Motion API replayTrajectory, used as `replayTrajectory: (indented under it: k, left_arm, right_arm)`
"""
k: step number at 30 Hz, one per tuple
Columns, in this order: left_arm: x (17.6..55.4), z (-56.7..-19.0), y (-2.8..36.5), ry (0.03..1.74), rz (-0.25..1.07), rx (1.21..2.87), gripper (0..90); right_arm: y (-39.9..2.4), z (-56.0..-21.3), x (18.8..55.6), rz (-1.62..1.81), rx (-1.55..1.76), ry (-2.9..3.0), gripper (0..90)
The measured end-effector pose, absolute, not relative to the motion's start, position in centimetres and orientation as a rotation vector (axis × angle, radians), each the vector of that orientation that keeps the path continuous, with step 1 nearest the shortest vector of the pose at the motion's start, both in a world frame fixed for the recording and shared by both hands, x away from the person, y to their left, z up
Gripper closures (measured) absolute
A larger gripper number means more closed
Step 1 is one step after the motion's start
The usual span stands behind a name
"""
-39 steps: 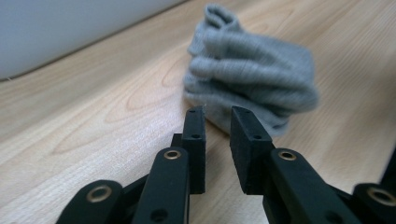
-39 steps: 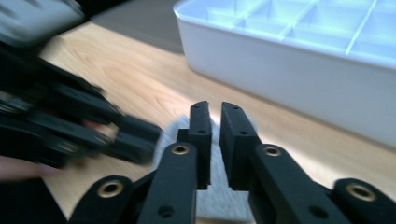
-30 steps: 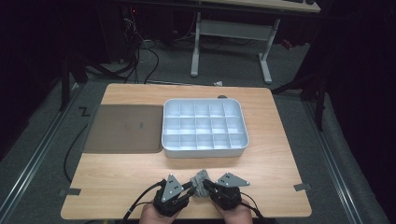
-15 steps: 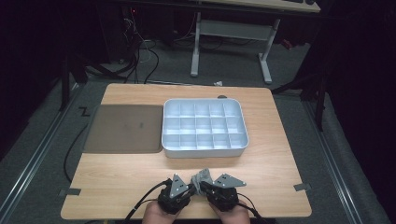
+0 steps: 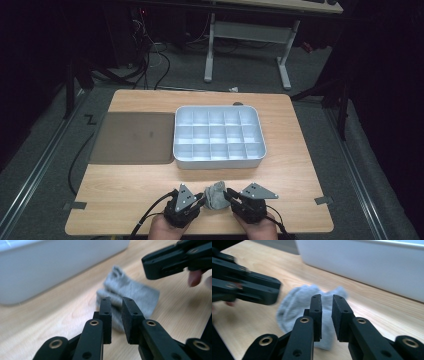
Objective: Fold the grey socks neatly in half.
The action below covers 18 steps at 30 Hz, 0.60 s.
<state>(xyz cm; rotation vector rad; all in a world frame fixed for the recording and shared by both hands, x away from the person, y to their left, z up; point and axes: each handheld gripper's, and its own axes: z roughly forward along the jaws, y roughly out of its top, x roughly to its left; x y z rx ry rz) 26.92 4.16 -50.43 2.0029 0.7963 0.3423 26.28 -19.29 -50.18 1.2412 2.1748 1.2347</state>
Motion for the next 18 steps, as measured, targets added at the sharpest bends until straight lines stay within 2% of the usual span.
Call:
replayTrajectory:
  k: [5, 10, 18]
  left_arm:
    - [27.2, -49.5, 2.0, 0.749, 0.347, 1.998, 78.7]
    - [27.8, -50.0, -0.2, 0.727, 0.39, 2.052, 78.7]
    - [28.1, -51.9, 1.4, 0.797, 0.393, 2.068, 80.4]
  right_arm:
    - [-20.0, -50.5, 26.4, 1.223, 1.278, 2.161, 78.1]
    - [-20.0, -50.9, 26.4, 1.215, 1.285, 2.177, 77.6]
    - [-18.6, -52.0, 26.4, 1.184, 1.282, 2.235, 71.7]
